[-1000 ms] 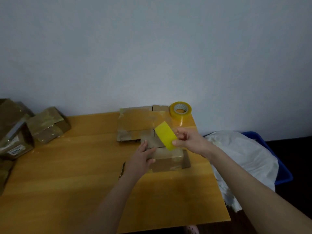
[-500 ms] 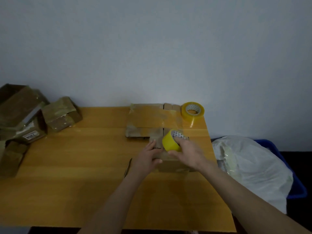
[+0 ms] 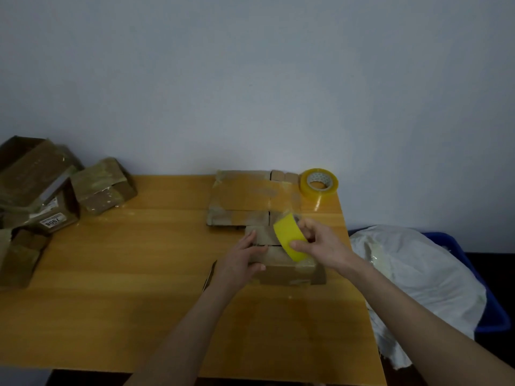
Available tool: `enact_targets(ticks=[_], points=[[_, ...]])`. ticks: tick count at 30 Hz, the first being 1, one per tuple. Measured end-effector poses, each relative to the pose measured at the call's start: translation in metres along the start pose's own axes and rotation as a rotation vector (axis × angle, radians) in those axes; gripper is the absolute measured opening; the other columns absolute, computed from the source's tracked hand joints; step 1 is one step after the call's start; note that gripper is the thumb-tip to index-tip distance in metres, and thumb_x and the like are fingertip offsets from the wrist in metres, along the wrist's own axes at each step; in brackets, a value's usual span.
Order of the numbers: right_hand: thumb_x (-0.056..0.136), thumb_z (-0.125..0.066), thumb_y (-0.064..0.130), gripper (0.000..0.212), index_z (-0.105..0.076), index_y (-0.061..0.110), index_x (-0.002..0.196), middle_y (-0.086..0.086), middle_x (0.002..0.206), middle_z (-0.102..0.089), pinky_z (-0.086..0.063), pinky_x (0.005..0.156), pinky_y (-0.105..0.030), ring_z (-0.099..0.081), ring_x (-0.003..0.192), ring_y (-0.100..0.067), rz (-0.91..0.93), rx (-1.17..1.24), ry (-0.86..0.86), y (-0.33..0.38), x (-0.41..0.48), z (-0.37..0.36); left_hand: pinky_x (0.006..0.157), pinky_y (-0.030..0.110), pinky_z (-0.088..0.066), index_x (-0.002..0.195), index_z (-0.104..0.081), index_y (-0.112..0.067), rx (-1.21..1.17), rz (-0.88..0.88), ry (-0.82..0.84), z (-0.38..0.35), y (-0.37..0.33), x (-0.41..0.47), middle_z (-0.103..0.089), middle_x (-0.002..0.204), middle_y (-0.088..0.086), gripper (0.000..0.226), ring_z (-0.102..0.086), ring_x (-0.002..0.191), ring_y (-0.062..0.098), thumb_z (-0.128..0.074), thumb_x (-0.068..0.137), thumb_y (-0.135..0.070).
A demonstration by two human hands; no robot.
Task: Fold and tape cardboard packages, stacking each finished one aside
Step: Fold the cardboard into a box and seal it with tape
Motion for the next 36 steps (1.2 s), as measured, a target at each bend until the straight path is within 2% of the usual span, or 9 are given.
enact_targets(ticks=[6, 10, 13, 17, 20, 25, 29, 32, 36], points=[[0.093, -0.06, 0.022, 0.02, -0.05, 0.034, 0.081, 0.013, 0.079, -0.051, -0.039, 0.068, -0.032, -0.05, 0.08, -0.013, 0.173, -0.431, 0.155, -0.002, 0.001, -0.003, 0.108, 0.046, -0.036, 0.123, -0.064, -0.019, -0.031, -0.01, 0.013, 0.003, 0.002, 0.001, -0.028, 0.155, -0.003, 0.049, -0.023, 0.144, 0.018, -0.077, 0.076, -0.019], [0.096, -0.055, 0.028, 0.01, -0.057, 0.019, 0.094, 0.001, 0.089, -0.058, -0.042, 0.069, -0.034, -0.052, 0.082, -0.017, 0.224, -0.486, 0.142, -0.009, -0.003, 0.0, 0.104, 0.033, -0.04, 0.134, -0.051, -0.018, -0.19, 0.128, 0.03, 0.017, -0.008, 0.0, -0.037, 0.148, -0.004, 0.052, -0.036, 0.135, 0.013, -0.068, 0.084, -0.015], [0.097, -0.054, 0.028, 0.009, -0.051, 0.025, 0.088, 0.002, 0.086, -0.056, -0.042, 0.07, -0.036, -0.051, 0.08, -0.018, 0.229, -0.494, 0.189, -0.009, 0.001, 0.001, 0.098, 0.029, -0.043, 0.136, -0.049, -0.017, -0.45, 0.24, -0.181, 0.03, -0.028, 0.006, -0.051, 0.132, -0.004, 0.046, -0.047, 0.121, 0.011, -0.06, 0.091, -0.018], [0.098, -0.052, 0.03, 0.005, -0.051, 0.028, 0.093, 0.0, 0.092, -0.06, -0.045, 0.072, -0.037, -0.054, 0.084, -0.019, 0.217, -0.487, 0.212, -0.009, 0.008, 0.005, 0.066, 0.016, -0.048, 0.083, -0.069, -0.019, -0.468, 0.27, -0.369, 0.03, -0.051, 0.018, -0.065, 0.077, -0.008, 0.003, -0.061, 0.079, 0.012, -0.068, 0.087, -0.019], [0.1, -0.046, 0.034, 0.009, -0.051, 0.026, 0.102, -0.001, 0.095, -0.059, -0.042, 0.07, -0.035, -0.054, 0.086, -0.02, 0.188, -0.449, 0.167, -0.002, 0.015, 0.011, 0.066, 0.034, -0.054, 0.067, -0.062, -0.024, -0.491, 0.315, -0.454, 0.03, -0.054, 0.021, -0.064, 0.066, -0.004, 0.023, -0.062, 0.07, 0.018, -0.067, 0.088, -0.017], [0.101, -0.039, 0.042, 0.029, -0.048, 0.023, 0.122, 0.004, 0.1, -0.055, -0.039, 0.074, -0.034, -0.053, 0.092, -0.023, 0.176, -0.464, 0.064, 0.012, 0.019, 0.017, 0.06, 0.034, -0.057, 0.073, -0.06, -0.016, -0.528, 0.397, -0.48, 0.028, -0.061, 0.018, -0.064, 0.067, 0.001, 0.021, -0.062, 0.063, 0.013, -0.059, 0.094, -0.016], [0.101, -0.038, 0.041, 0.026, -0.049, 0.022, 0.114, 0.007, 0.089, -0.052, -0.03, 0.075, -0.03, -0.05, 0.082, -0.017, 0.186, -0.528, 0.033, 0.018, 0.019, 0.019, 0.057, 0.027, -0.057, 0.084, -0.06, -0.007, -0.617, 0.469, -0.515, 0.02, -0.067, 0.013, -0.064, 0.072, 0.004, 0.015, -0.067, 0.064, 0.013, -0.057, 0.095, -0.018], [0.1, -0.041, 0.041, 0.024, -0.049, 0.021, 0.11, 0.003, 0.09, -0.056, -0.039, 0.072, -0.033, -0.054, 0.082, -0.018, 0.17, -0.513, 0.067, 0.019, 0.024, 0.014, 0.057, 0.012, -0.045, 0.088, -0.061, -0.013, -0.353, 0.434, -0.562, 0.019, -0.069, 0.006, -0.064, 0.077, -0.002, 0.012, -0.061, 0.073, 0.014, -0.057, 0.095, -0.021], [0.1, -0.043, 0.037, 0.019, -0.049, 0.021, 0.108, 0.002, 0.089, -0.055, -0.04, 0.066, -0.032, -0.054, 0.081, -0.018, 0.113, -0.349, 0.039, 0.012, 0.03, 0.011, 0.08, 0.023, -0.047, 0.134, -0.046, -0.017, -0.251, 0.335, -0.639, 0.026, -0.069, -0.008, -0.06, 0.111, -0.009, 0.047, -0.056, 0.098, 0.007, -0.063, 0.091, -0.022]])
Point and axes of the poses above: each hand's wrist, its own x-axis towards the middle knuckle, its own z-axis out of the back of the hand, y = z × x, the point moved 1 cm from there along x, towards the middle knuckle
